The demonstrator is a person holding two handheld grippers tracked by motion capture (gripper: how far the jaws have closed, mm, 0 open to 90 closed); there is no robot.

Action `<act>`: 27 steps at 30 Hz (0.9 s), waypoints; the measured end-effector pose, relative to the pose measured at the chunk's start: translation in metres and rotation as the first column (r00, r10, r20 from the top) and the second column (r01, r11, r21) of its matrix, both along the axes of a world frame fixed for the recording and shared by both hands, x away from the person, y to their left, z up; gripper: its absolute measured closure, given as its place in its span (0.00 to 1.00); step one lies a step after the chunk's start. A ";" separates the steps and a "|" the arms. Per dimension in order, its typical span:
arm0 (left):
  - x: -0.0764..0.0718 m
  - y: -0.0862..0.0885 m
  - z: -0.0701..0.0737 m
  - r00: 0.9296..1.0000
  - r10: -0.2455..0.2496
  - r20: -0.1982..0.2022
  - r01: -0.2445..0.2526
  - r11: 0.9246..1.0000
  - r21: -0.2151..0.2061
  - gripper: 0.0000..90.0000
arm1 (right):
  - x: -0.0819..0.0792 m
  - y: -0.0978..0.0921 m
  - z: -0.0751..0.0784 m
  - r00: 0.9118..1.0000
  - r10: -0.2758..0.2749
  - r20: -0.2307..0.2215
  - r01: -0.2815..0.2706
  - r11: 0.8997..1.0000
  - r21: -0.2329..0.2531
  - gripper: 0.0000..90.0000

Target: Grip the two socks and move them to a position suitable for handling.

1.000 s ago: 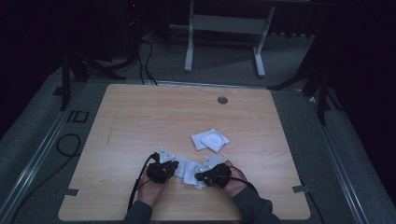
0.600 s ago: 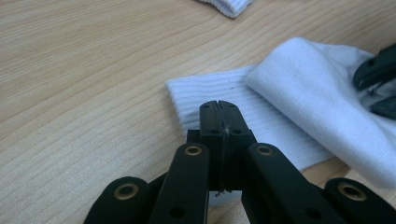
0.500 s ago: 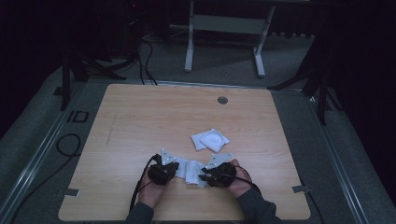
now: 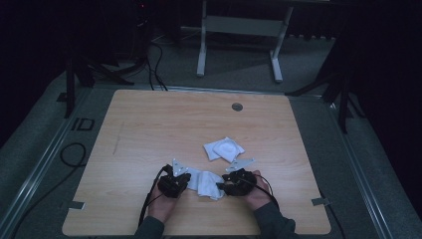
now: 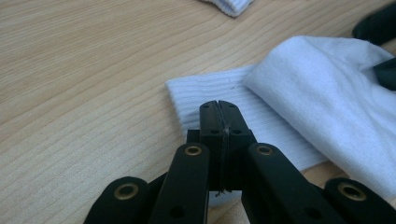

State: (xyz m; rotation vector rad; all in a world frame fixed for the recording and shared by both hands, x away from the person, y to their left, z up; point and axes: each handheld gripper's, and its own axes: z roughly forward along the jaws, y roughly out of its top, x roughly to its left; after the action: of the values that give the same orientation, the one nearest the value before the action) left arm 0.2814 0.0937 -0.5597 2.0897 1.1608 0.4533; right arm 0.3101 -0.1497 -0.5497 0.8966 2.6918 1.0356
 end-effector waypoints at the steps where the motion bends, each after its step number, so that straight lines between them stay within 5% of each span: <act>1: 0.000 0.000 0.000 1.000 0.000 0.000 0.000 1.000 0.000 0.99 | 0.000 0.000 -0.002 1.000 0.003 -0.011 -0.003 1.000 0.002 0.86; 3: 0.000 0.000 0.000 1.000 0.000 0.001 0.000 1.000 0.001 0.99 | 0.000 -0.001 -0.002 1.000 0.000 -0.016 0.000 1.000 0.003 0.97; 17: 0.000 0.000 0.000 1.000 0.002 -0.001 -0.002 1.000 0.001 0.99 | 0.003 -0.068 0.030 0.993 -0.121 0.009 0.121 0.992 0.038 0.97; 27: 0.000 0.000 0.000 1.000 -0.001 -0.002 0.001 1.000 0.001 0.99 | 0.001 -0.097 0.027 0.986 -0.168 0.001 0.168 0.985 -0.037 0.97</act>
State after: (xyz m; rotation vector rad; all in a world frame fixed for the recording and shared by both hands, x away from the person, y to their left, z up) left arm 0.2811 0.0938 -0.5594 2.0920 1.1610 0.4516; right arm 0.3114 -0.2466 -0.5226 1.0962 2.5745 0.9461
